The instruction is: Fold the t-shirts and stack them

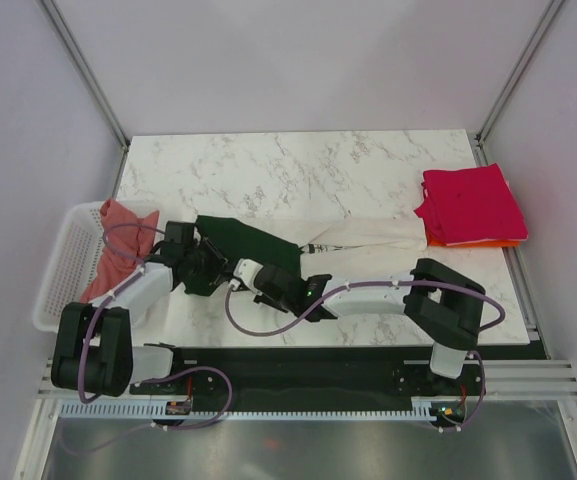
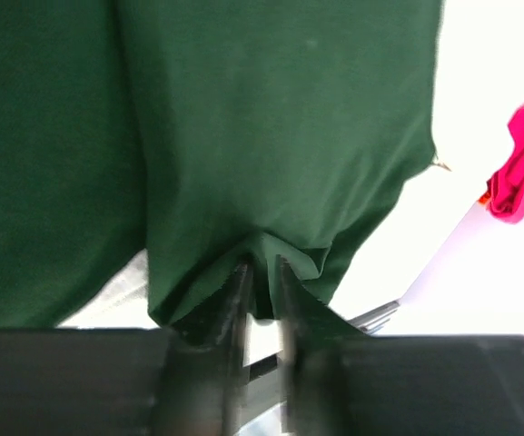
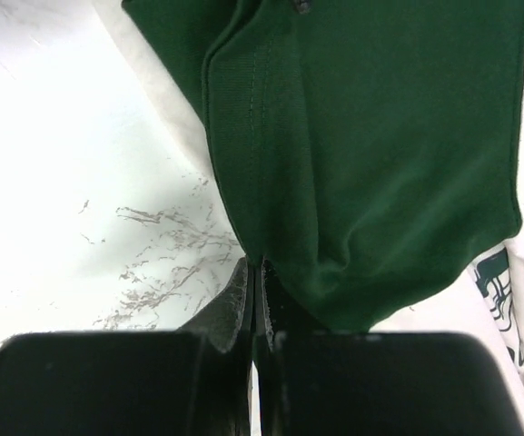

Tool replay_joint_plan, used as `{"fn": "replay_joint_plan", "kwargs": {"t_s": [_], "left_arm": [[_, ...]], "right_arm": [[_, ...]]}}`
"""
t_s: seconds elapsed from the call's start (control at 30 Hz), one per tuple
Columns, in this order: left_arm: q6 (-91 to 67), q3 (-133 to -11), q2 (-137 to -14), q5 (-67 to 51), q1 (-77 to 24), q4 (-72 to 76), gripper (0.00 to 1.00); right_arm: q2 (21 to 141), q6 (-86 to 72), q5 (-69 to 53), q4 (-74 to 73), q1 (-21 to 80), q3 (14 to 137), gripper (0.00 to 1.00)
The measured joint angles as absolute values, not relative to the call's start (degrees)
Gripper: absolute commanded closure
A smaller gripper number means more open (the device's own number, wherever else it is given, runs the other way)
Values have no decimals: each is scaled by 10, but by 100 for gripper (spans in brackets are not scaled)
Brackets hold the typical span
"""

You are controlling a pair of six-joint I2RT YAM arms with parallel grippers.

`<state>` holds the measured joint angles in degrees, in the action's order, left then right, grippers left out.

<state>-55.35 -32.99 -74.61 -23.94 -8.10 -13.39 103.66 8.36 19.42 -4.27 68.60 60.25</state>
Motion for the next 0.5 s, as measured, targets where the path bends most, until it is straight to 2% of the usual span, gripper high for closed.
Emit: {"fn": "replay_joint_plan", "kwargs": {"t_s": [0.07, 0.1, 0.2, 0.5], "left_arm": [[-545, -326, -725, -238, -81, -132, 55], [-540, -324, -714, -237, -81, -133, 39], [-521, -319, -681, -224, -81, -135, 23], [-470, -315, -636, -184, -81, -149, 23]], "right_arm": [[1023, 81, 163, -48, 671, 602, 100], [1018, 79, 147, -50, 663, 602, 100], [1013, 75, 91, -54, 633, 603, 100], [1027, 64, -77, -92, 536, 650, 100]]}}
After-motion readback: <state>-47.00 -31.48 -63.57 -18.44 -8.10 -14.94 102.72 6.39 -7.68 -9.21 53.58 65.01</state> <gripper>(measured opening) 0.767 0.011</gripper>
